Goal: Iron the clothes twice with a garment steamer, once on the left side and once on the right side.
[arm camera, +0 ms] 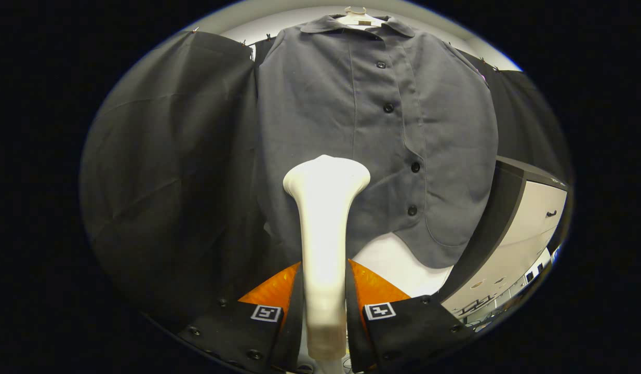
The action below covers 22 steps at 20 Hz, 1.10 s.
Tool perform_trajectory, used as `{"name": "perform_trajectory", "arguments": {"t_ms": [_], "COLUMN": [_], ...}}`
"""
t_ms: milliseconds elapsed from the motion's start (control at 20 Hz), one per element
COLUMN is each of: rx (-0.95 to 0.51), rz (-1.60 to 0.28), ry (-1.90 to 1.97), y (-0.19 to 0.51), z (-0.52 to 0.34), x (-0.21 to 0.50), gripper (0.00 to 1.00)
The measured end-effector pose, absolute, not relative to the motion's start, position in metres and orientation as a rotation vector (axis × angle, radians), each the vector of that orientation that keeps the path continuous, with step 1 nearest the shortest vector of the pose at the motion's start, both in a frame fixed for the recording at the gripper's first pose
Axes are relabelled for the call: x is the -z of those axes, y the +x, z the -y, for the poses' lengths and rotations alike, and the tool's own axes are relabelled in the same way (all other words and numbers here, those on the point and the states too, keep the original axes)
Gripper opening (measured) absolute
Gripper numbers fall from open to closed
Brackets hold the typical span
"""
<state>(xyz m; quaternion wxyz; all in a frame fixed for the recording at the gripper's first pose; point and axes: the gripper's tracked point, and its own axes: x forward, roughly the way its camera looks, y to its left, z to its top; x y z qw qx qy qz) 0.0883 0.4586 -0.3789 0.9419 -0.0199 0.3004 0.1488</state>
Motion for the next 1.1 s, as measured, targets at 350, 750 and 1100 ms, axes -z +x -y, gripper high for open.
{"name": "perform_trajectory", "arguments": {"t_ms": [350, 750, 1100], "rx": [-0.306, -0.299, -0.241], "rz": [-0.569, -0.436, -0.260], "ry": [-0.033, 0.035, 0.030], "y": [0.085, 0.097, 0.100], "z": [-0.458, -0.439, -0.382], "x": [0.350, 0.255, 0.167], "gripper": [0.44, 0.44, 0.44]}}
